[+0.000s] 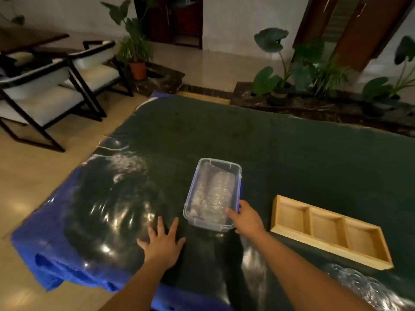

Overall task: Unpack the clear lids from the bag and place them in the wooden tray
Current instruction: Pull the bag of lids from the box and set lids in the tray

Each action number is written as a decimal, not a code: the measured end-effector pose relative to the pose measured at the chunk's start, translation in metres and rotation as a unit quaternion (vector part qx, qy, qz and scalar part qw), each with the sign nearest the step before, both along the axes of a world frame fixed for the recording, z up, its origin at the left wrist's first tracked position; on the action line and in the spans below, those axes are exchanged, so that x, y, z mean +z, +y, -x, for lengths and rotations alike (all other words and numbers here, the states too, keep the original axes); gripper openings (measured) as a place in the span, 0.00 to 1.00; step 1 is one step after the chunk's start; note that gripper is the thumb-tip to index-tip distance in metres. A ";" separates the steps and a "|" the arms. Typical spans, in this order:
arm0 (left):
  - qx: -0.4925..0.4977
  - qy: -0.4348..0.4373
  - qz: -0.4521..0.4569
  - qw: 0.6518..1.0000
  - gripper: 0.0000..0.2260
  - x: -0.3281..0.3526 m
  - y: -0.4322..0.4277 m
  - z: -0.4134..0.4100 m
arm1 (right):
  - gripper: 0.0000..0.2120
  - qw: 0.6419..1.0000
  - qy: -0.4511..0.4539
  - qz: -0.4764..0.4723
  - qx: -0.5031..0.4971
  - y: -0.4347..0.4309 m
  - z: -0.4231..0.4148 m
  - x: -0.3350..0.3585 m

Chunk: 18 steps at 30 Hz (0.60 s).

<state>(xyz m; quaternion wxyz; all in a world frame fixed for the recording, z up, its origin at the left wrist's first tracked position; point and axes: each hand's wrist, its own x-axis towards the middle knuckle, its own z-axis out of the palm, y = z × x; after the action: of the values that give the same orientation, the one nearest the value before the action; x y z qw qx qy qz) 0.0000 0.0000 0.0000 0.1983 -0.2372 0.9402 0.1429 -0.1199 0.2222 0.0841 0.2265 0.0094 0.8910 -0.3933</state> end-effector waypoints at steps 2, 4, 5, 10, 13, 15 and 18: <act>0.003 -0.023 -0.015 1.000 0.32 -0.002 -0.003 0.003 | 0.21 0.998 0.033 -0.059 0.020 -0.004 0.008 -0.002; 0.002 -0.033 -0.004 0.999 0.33 -0.003 -0.002 0.002 | 0.21 0.993 0.055 -0.097 0.034 -0.003 0.011 -0.004; 0.001 -0.035 0.001 0.999 0.33 -0.005 -0.001 0.002 | 0.22 0.993 0.057 -0.098 0.040 -0.002 0.012 -0.006; 0.001 -0.049 0.011 0.999 0.34 -0.009 0.001 0.004 | 0.29 0.994 0.062 -0.083 0.029 0.024 0.003 -0.012; 0.000 -0.048 0.027 0.998 0.33 -0.011 0.003 0.002 | 0.32 0.997 0.043 -0.045 0.037 0.054 -0.019 -0.016; 0.000 -0.046 0.027 0.999 0.32 -0.012 0.005 0.001 | 0.34 0.999 0.027 -0.026 0.036 0.071 -0.036 -0.021; 0.009 -0.044 0.022 0.999 0.32 -0.011 0.004 0.002 | 0.34 0.999 0.021 -0.015 0.029 0.085 -0.052 -0.027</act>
<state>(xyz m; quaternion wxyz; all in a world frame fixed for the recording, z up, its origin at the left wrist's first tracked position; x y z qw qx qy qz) -0.0015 0.0042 -0.0111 0.2334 -0.2560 0.9312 0.1135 -0.0679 0.3076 0.0567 0.2192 -0.0214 0.9013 -0.3730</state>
